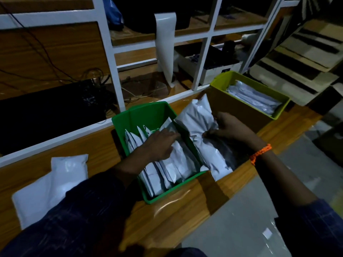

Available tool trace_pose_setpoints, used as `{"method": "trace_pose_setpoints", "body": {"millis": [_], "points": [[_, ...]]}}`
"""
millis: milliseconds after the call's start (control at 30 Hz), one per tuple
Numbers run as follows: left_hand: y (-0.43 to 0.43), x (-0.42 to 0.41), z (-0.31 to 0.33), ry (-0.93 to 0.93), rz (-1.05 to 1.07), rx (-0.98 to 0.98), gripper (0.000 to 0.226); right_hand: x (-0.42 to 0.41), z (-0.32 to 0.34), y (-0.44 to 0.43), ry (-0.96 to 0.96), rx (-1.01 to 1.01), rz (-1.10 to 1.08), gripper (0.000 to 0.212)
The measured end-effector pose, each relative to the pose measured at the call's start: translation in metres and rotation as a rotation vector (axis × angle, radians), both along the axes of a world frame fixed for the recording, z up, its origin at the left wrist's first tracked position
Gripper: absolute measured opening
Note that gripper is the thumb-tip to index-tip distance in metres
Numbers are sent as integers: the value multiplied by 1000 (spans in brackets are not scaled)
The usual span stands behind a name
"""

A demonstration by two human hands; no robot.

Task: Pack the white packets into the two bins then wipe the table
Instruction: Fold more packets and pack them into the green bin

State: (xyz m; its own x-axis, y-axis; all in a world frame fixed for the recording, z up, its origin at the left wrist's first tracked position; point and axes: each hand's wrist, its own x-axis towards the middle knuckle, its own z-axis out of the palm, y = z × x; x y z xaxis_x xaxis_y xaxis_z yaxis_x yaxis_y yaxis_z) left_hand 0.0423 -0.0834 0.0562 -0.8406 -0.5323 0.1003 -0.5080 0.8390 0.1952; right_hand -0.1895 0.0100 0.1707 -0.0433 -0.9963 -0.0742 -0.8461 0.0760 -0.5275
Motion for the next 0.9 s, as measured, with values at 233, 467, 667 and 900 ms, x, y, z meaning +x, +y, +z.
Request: {"method": "trace_pose_setpoints", "body": {"millis": [233,467,667,900], "points": [[10,-3,0,-265,-72,-130,33,15,-7,-7,93,-78,31,51],[5,17,15,-167,-209,-151,18,22,-12,-12,216,-67,12,61],[1,32,11,-281,-105,-70,46,65,-15,-26,263,-236,49,42],[-6,48,27,-107,7,42,28,120,-59,-44,405,-84,-40,35]]}}
